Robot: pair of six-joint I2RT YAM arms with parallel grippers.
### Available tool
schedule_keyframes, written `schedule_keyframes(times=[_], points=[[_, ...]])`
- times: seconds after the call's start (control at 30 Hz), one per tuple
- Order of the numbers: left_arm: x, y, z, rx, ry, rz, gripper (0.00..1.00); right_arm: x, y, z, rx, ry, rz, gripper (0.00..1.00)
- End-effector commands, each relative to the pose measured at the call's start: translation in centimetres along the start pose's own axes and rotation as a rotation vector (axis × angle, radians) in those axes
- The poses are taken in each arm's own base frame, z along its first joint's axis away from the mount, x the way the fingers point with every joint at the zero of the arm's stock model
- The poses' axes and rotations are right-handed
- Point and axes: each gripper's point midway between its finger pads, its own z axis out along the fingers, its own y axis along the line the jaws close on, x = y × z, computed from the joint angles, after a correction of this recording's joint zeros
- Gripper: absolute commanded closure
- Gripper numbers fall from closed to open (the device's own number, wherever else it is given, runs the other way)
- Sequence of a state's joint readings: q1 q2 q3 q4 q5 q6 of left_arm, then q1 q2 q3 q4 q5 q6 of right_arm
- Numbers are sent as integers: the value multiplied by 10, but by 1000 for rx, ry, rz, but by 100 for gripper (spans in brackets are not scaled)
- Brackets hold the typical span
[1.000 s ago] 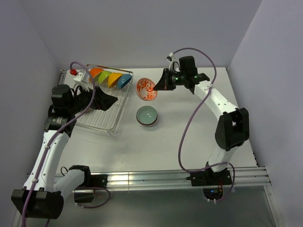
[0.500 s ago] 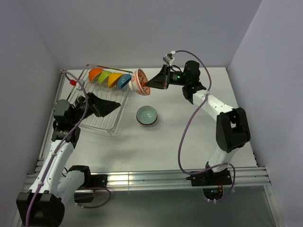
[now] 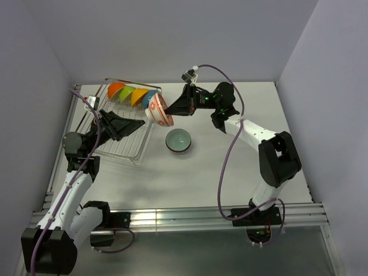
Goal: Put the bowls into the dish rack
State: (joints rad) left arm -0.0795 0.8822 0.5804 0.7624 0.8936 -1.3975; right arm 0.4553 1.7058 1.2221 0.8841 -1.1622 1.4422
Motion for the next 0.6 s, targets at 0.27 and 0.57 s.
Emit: schedule_keyframes(times=[0.27,0.57], points=[[16,-50,7,184,67,61,1,24,39,16,-77,70,-116,100],[17,-43,10,152,68,50,17,35,39,21,-81,100,-123,100]])
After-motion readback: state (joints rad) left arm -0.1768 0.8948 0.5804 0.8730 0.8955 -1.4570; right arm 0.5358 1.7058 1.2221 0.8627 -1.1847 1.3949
